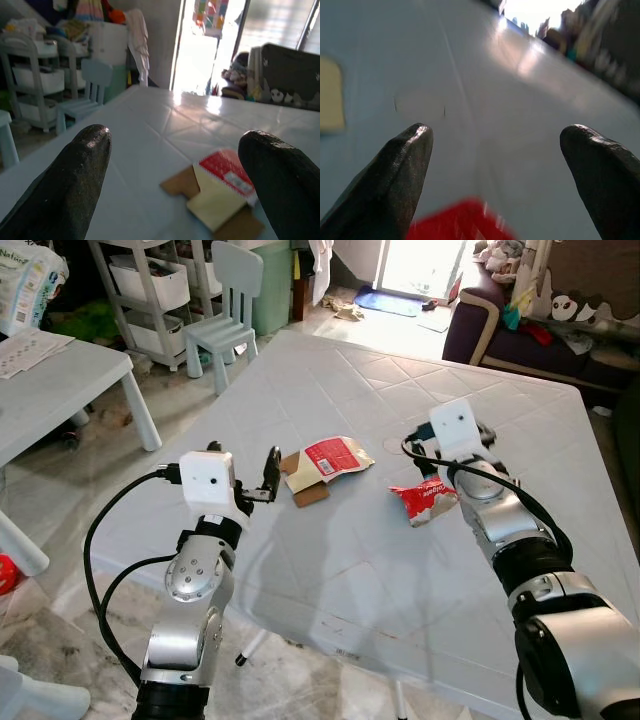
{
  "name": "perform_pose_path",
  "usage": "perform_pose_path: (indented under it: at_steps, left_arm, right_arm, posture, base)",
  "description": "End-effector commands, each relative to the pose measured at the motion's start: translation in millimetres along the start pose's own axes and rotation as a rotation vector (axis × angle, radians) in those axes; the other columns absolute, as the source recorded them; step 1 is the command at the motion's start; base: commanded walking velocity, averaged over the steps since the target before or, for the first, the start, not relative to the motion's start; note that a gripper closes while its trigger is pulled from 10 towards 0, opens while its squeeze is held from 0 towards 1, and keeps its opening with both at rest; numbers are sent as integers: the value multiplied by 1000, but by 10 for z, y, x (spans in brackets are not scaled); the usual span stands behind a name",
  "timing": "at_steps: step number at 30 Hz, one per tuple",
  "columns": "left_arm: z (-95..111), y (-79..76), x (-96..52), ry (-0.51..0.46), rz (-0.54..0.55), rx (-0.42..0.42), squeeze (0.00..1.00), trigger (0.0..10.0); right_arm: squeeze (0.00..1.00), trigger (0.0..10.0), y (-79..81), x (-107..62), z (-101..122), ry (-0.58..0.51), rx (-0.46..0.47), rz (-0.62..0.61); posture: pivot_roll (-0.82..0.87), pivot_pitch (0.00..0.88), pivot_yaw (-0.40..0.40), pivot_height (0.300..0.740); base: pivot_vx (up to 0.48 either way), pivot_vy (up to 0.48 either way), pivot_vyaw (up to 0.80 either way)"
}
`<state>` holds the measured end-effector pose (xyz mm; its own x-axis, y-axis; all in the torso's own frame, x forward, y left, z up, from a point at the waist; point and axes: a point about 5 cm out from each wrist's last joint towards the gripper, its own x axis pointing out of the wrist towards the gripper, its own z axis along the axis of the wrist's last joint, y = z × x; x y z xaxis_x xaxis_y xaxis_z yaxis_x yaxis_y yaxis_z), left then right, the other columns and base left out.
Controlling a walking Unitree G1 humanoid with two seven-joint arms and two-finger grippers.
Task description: Picking trash to rubbish bin
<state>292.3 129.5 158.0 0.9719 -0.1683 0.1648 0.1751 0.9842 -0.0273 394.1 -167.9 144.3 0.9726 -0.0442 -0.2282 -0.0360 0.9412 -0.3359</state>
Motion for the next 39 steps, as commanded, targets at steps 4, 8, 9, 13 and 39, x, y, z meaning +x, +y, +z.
perform_pose_path:
  at_steps: [4,8,9,13,39]
  left_arm:
    - [41,-49,-10,-3,-19,-1,0,10000]
    - [53,-51,10,-5,-24,-3,0,10000]
    - [54,-50,13,-6,-25,-3,0,10000]
    - [53,-32,24,-4,-23,2,0,10000]
    - [100,84,102,2,-10,12,0,10000]
  right_arm:
    - [0,10000,56,13,-98,74,121,13]
    - [0,10000,252,-3,-136,102,274,115]
    - [0,10000,293,-8,-132,100,287,141]
    - [0,10000,475,-31,-128,109,363,247]
    - [0,10000,282,-117,382,-263,222,447]
  posture:
    - [10,50,-104,740]
    - [14,46,-101,740]
    - [14,46,-101,740]
    - [15,41,-99,740]
    - [1,25,-91,740]
  base:
    - [0,0,0]
    - [0,0,0]
    - [0,0,0]
    - [0,0,0]
    - [0,0,0]
